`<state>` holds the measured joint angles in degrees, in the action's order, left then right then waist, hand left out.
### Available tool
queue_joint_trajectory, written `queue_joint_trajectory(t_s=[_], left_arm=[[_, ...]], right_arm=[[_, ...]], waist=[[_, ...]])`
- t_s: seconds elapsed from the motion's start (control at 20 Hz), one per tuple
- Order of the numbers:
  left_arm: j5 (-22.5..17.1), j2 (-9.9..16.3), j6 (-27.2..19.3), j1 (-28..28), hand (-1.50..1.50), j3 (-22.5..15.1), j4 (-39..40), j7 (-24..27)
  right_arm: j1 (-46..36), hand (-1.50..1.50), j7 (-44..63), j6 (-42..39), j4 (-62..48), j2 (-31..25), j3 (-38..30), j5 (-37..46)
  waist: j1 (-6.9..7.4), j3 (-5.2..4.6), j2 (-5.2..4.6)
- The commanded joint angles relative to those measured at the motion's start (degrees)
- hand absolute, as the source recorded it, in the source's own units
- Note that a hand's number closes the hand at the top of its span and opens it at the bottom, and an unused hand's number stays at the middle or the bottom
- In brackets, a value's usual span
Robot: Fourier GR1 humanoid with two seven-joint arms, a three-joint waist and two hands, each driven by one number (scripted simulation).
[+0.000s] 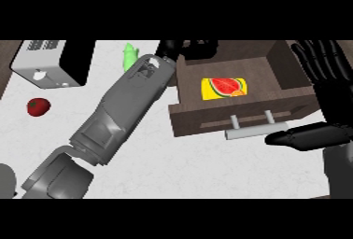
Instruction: Pick up the cup, place it into the drawer and close the drawer
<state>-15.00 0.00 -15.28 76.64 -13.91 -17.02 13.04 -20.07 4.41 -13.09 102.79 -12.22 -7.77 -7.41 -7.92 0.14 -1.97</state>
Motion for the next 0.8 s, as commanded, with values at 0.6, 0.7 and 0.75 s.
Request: queue_joint_trajectory(t_s=[0.6,0.7,0.75], left_arm=[[-13.3,0.0,3.1,-4.5,-1.50,-0.9,-4.9,8.9],[-15.1,0.0,2.9,-4.7,-1.50,-0.8,-6.5,11.8],[-16.2,0.0,1.3,-3.4,-1.50,-0.3,-6.3,11.5]], right_arm=[[-3.5,1.50,0.5,-13.3,-1.1,0.9,8.2,-10.4],[-2.9,1.50,1.7,-16.6,-1.7,1.4,11.4,-12.4],[-3.1,1.50,4.1,-17.9,-1.1,0.0,12.4,-13.1]], waist=[[-4.26,-0.11,-0.96],[-2.88,-0.14,-0.50],[-3.59,-0.16,-0.36]])
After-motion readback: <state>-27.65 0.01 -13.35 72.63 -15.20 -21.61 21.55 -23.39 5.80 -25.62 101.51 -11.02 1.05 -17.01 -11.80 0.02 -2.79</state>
